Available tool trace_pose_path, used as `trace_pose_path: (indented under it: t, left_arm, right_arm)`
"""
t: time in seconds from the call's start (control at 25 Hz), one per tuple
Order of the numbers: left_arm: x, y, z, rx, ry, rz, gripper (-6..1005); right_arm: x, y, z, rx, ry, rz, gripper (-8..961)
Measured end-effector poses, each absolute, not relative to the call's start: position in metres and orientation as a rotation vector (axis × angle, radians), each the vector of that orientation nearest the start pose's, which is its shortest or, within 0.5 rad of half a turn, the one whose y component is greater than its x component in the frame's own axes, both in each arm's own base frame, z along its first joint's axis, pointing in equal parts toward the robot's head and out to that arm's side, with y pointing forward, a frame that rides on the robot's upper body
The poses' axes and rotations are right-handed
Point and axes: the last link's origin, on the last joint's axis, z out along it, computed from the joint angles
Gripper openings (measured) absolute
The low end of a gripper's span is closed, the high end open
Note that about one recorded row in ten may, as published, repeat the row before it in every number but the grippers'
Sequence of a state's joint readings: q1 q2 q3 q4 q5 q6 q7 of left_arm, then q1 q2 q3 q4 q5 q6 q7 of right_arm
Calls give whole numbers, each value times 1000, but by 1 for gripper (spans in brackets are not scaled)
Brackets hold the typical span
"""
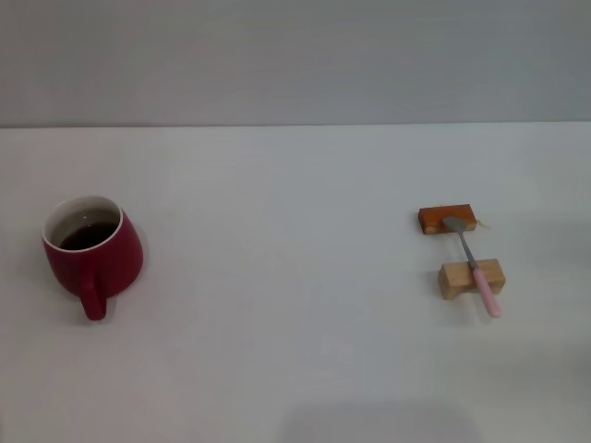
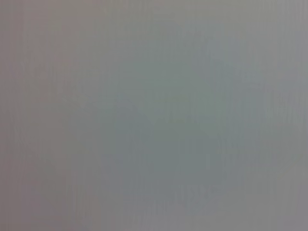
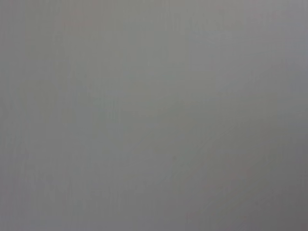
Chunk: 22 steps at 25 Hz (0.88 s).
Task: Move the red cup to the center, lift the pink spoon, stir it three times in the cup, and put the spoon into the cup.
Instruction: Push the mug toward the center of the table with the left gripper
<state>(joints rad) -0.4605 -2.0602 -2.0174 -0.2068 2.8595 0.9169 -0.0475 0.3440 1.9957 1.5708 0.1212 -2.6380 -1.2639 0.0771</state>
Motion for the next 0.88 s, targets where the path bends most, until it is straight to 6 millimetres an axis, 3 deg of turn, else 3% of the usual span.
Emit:
trace_pose_path:
  t: [0.64, 0.88]
  left_arm:
    - [-403, 345, 81, -1065, -734, -477, 809]
    - [-409, 343, 71, -1113, -740, -375, 796]
  right_arm:
    - [401, 301, 104, -1136, 454, 537, 721]
    - [401, 302, 106, -1133, 450, 536, 722]
